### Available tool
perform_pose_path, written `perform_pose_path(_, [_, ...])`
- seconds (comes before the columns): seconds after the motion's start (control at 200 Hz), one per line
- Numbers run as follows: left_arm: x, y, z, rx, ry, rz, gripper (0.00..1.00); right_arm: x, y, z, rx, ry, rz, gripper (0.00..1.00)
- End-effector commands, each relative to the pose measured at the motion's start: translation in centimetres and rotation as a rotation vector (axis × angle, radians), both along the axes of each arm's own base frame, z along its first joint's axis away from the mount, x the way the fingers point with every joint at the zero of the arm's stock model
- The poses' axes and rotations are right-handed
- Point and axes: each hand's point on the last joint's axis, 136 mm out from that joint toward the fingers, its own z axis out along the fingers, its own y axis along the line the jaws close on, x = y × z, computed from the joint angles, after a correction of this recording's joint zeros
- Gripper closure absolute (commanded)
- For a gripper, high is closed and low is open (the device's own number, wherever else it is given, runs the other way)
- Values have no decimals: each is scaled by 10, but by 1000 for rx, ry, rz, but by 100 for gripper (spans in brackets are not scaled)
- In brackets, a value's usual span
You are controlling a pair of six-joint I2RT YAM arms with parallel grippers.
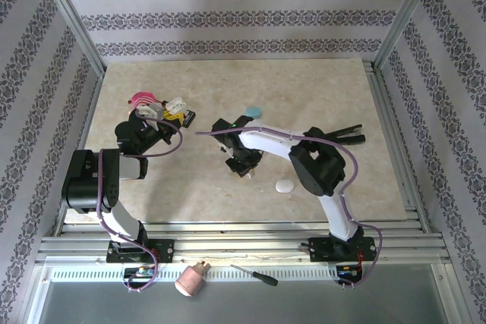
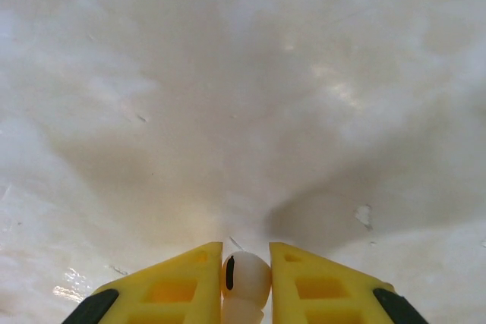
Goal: Insert wireless bluetooth earbuds into charging case
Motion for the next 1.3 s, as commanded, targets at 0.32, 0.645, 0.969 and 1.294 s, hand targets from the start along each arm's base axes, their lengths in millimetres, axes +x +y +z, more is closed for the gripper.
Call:
perform_pose_path(0.32, [-10,-43,30,9,-102,-154,98,63,22,143,591,-511,-64,81])
perform_pose_path(0.645, [-29,-97,48,14,-139,-349,97,58,27,248,979,-767,24,84])
perform_pose_path(0.969, [-49,-144,55,18,-136,-500,97,35,52,285,1112,-790,266,83])
perform_pose_path(1.294, [-64,-163,57,14,-125,-575,97,36,76,284,1091,-792,369,84])
